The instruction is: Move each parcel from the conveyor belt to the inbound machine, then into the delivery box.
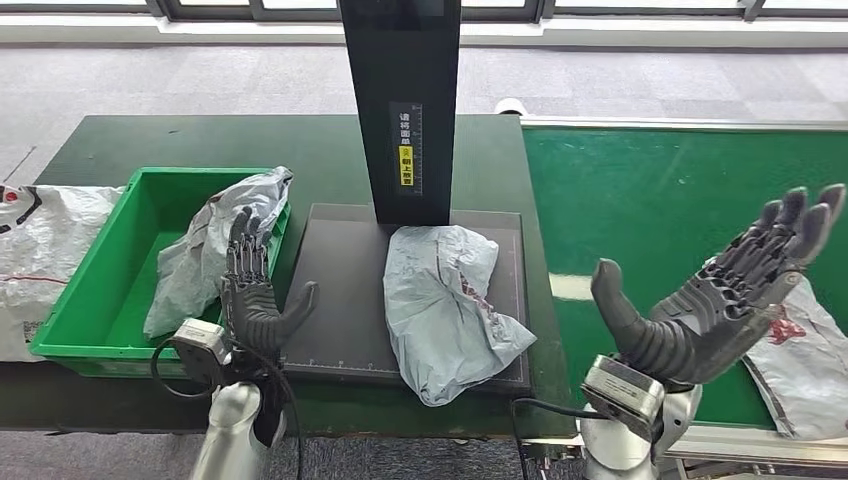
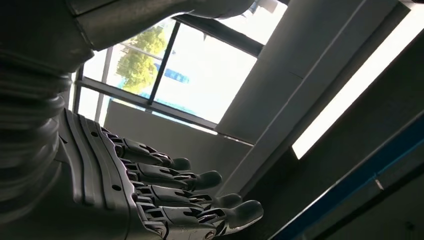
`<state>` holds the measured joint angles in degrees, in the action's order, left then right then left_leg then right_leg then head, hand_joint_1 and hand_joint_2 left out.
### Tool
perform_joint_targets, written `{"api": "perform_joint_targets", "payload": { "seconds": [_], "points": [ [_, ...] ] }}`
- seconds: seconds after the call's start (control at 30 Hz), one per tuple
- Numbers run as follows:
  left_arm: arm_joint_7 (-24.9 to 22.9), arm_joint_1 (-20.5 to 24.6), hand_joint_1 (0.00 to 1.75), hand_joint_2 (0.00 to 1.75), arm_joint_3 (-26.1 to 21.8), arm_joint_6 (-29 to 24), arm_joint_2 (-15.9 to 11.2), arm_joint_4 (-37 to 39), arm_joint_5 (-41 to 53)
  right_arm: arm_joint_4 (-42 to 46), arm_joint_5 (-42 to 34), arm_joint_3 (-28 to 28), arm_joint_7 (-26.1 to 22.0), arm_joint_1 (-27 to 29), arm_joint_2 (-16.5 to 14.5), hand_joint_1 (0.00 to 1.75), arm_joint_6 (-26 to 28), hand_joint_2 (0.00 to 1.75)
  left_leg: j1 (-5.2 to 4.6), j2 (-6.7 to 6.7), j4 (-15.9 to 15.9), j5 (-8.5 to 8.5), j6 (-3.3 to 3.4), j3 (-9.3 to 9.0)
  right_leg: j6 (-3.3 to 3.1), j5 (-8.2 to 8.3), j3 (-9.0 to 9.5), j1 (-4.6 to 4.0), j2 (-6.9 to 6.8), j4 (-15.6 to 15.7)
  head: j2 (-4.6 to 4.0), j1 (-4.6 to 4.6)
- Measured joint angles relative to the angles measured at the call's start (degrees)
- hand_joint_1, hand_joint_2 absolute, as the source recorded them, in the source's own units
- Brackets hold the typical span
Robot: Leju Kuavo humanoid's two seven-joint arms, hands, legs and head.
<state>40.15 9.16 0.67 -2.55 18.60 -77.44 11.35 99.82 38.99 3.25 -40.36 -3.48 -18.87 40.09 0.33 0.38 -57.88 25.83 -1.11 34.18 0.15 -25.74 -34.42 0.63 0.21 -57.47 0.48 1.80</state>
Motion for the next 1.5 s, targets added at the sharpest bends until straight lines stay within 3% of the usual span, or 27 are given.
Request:
{"api": "perform_joint_targets", "payload": {
  "seconds": [0.2,0.37,0.57,0.73,0.9,1.03,1.2,1.5],
  "points": [
    [-0.04,5.49,0.0,1.75,6.33,-7.5,0.84,6.37,6.87,7.66,-2.47,1.72,0.01,0.66,0.19,0.0,-0.04,1.75,0.0,-0.03,-0.01,-0.02,0.02,-0.03,0.05,0.05,0.06,0.03,-0.01,0.0,0.0,-0.01],
    [-2.52,12.73,0.0,1.75,11.87,-16.19,2.32,17.02,9.29,10.9,-3.52,3.09,0.02,0.8,0.31,0.0,-0.1,1.75,-0.02,-0.06,-0.02,-0.03,0.03,-0.03,0.08,0.07,0.11,0.04,-0.04,0.0,0.0,0.0],
    [-8.19,19.68,0.0,1.75,21.84,-26.9,2.99,31.95,12.07,12.24,-5.08,3.29,0.07,0.92,0.39,0.0,-0.13,1.75,-0.02,-0.05,-0.02,-0.03,0.03,-0.03,0.08,0.07,0.12,0.04,-0.04,0.0,0.0,-0.01],
    [-11.72,22.07,0.0,1.75,28.14,-29.69,3.07,39.8,13.01,12.24,-5.79,3.29,0.16,0.92,0.4,0.0,-0.13,1.75,-0.02,-0.06,-0.01,-0.02,0.03,-0.02,0.08,0.06,0.12,0.03,-0.04,-0.01,0.0,0.0],
    [-20.58,22.92,0.0,1.75,34.49,-33.17,3.07,46.19,18.24,12.24,-6.16,3.31,0.15,0.91,0.4,0.0,-0.15,1.75,-0.01,-0.08,0.0,-0.02,0.03,-0.01,0.08,0.05,0.12,0.02,-0.04,-0.01,0.0,0.0],
    [-27.39,23.87,1.71,1.75,39.31,-34.07,3.06,49.86,23.19,12.24,-6.21,3.31,0.15,0.94,0.4,0.0,-0.14,1.75,-0.01,-0.08,0.0,-0.02,0.03,-0.01,0.08,0.05,0.13,0.03,-0.04,-0.01,0.0,-0.01],
    [-40.31,26.05,1.75,1.75,47.01,-33.65,3.04,53.94,32.88,12.22,-6.22,3.31,0.15,0.94,0.4,0.0,-0.15,1.75,-0.01,-0.1,0.0,-0.02,0.04,-0.03,0.08,0.05,0.19,0.04,-0.05,-0.01,0.0,-0.01],
    [-42.04,28.53,1.75,1.75,52.51,-33.25,3.04,56.92,34.22,12.19,-6.25,3.33,0.15,0.94,0.4,0.0,-0.15,1.75,-0.01,-0.12,0.0,-0.02,0.05,-0.24,0.09,0.05,0.44,0.03,-0.11,0.0,0.0,-0.01]
  ]
}}
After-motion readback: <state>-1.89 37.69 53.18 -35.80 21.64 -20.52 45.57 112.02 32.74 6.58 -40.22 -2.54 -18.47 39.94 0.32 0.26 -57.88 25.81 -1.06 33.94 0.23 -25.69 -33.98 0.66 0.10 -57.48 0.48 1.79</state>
